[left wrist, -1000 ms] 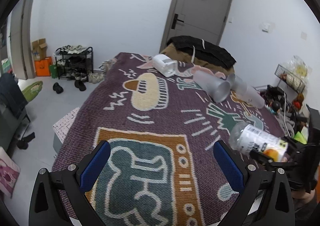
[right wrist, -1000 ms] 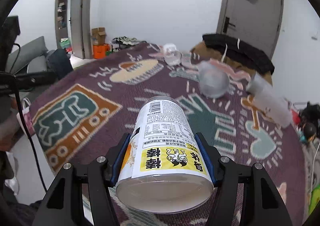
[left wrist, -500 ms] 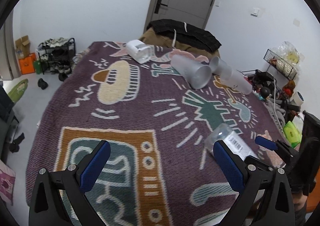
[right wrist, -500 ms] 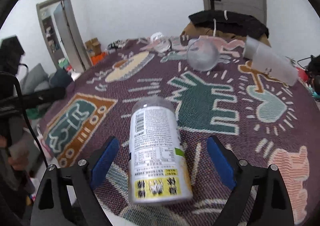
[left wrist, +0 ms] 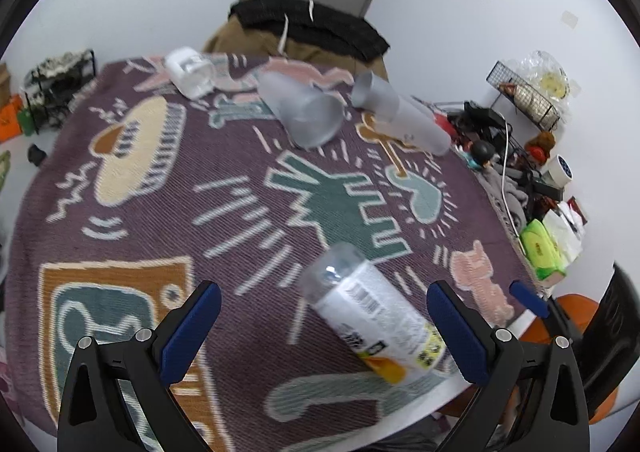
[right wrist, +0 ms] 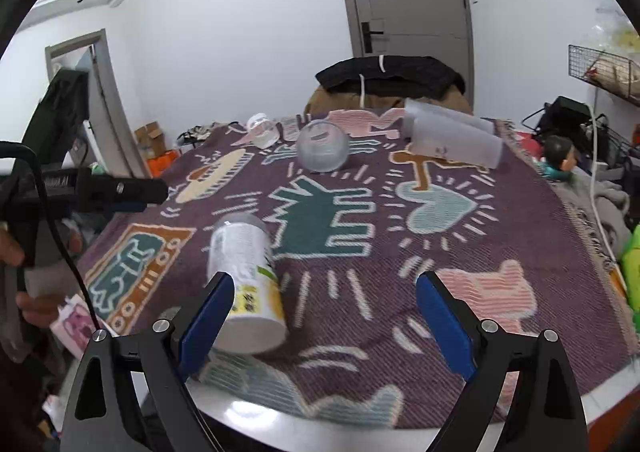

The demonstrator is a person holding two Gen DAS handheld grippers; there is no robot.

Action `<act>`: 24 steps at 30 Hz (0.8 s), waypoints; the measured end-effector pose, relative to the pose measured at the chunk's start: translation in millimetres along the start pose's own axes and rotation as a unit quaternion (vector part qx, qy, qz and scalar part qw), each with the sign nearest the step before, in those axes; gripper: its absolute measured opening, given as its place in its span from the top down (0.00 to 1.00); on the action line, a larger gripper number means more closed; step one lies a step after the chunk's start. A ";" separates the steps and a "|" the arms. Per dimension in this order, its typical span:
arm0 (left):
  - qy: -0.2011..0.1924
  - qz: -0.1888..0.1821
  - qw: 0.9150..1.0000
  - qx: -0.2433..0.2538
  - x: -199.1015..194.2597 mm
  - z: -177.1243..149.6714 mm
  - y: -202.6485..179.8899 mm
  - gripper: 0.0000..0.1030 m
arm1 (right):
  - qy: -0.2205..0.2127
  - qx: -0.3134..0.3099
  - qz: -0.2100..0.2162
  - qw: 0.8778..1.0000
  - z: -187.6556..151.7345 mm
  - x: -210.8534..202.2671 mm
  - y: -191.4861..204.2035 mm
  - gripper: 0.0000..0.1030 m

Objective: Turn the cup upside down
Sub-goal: 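Grasp the bottle with the left tool while the right tool releases it, then carry the bottle with the left tool, turning it base-down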

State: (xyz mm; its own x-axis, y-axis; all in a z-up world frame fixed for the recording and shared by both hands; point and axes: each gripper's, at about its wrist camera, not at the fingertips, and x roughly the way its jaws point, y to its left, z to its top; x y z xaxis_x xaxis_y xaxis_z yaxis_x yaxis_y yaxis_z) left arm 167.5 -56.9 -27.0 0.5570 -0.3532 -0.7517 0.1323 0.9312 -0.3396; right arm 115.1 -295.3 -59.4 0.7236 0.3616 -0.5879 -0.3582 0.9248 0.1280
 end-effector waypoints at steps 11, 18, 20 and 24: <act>0.107 -0.039 0.987 -0.116 34.6 10.8 -12.9 0.12 | -0.044 0.009 -0.022 0.999 -30.1 -18.1 -13.1 0.10; 0.143 -0.012 0.972 -0.184 58.8 8.5 -8.5 0.19 | -0.061 0.039 -0.017 0.997 -42.8 -20.6 -24.8 0.10; 0.143 -0.003 0.971 -0.190 62.6 12.1 -7.5 0.19 | -0.059 0.050 -0.013 0.997 -45.8 -18.3 -29.0 0.10; 0.145 0.023 0.971 -0.191 73.4 18.6 -6.5 0.19 | -0.060 0.068 -0.016 0.996 -50.8 -17.0 -38.7 0.10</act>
State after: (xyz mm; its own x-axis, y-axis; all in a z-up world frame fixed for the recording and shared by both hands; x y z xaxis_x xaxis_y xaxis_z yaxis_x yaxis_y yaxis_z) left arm 222.8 -87.2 -69.4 0.2942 -0.3745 -0.8793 -0.2310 0.8649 -0.4456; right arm 86.6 -343.3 -95.0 0.8018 0.3354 -0.4947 -0.2559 0.9406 0.2231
